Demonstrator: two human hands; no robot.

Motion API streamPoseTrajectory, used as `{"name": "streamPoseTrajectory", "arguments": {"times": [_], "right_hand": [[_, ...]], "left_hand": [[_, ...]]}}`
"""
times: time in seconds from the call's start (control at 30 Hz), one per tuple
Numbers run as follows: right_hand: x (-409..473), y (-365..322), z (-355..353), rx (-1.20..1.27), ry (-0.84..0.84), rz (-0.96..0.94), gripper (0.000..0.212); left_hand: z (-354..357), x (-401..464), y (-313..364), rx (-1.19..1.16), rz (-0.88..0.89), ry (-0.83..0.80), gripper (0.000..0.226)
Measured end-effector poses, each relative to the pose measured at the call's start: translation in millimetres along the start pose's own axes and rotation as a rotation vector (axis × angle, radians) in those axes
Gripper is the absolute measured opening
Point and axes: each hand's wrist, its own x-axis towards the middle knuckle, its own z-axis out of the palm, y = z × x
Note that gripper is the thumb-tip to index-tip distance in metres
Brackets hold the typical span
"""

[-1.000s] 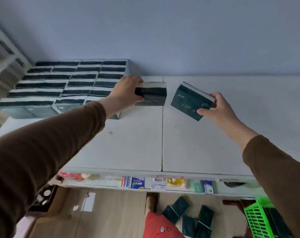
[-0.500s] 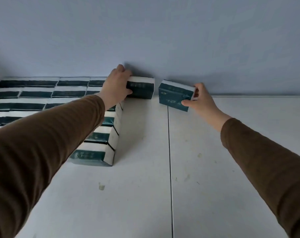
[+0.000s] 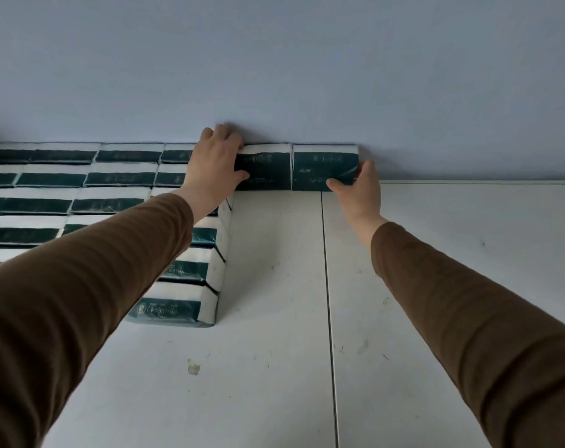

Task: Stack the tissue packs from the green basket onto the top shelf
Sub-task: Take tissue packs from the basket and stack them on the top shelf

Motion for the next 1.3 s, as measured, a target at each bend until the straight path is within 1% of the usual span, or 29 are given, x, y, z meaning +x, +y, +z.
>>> {"name": "streamPoseTrajectory", "arguments": {"times": [0.1, 0.17, 0.27, 0.33, 0.53, 0.67, 0.73, 0.87, 1.0, 1.17, 1.3], "right_hand": [[-8.1, 0.4, -5.9, -0.005, -0.027, 0.007, 0.047], [-24.3, 3.4, -14.7, -0.052, -0.036, -0.012, 0.05], [-63.8, 6.7, -35.3, -0.162, -0.051, -0.026, 0.055], [-97.7, 7.4, -52.5, -0.202, -0.055, -0.061, 0.054], [-230.8, 11.5, -109.3, -0.275, -0.017, -0.165, 0.044], [-334.6, 26.2, -153.8, -0.291, 0.001, -0.21, 0.038], [-383.5, 40.3, -181.0, -0.3, 0.009, -0.202, 0.036], [-464.0, 78.5, -239.6, -0.326, 0.046, -0.112, 0.033], [-522.1, 124.3, -300.4, -0.361, 0.076, 0.031, 0.029], [-563.3, 189.2, -372.9, -0.372, 0.086, 0.179, 0.028], [-576.2, 255.5, -434.7, -0.354, 0.101, 0.31, 0.029]], "left_hand": [[-4.4, -6.5, 4.7, -0.028, -0.026, -0.019, 0.054], [-9.2, -18.0, 7.5, -0.047, -0.043, -0.003, 0.058], [-19.2, -49.9, 15.4, -0.084, -0.041, 0.03, 0.059], [-26.6, -80.4, 25.2, -0.112, -0.028, 0.026, 0.056], [-48.1, -209.6, 76.0, -0.173, 0.072, 0.015, 0.049], [-53.4, -311.5, 124.3, -0.237, 0.107, 0.002, 0.045], [-53.8, -356.4, 154.1, -0.256, 0.146, -0.02, 0.045], [-49.9, -425.9, 220.2, -0.286, 0.249, -0.051, 0.046], [-34.9, -474.3, 289.2, -0.297, 0.346, -0.124, 0.045], [0.4, -511.1, 377.7, -0.305, 0.421, -0.217, 0.045], [42.4, -518.7, 463.3, -0.285, 0.508, -0.315, 0.047]]}}
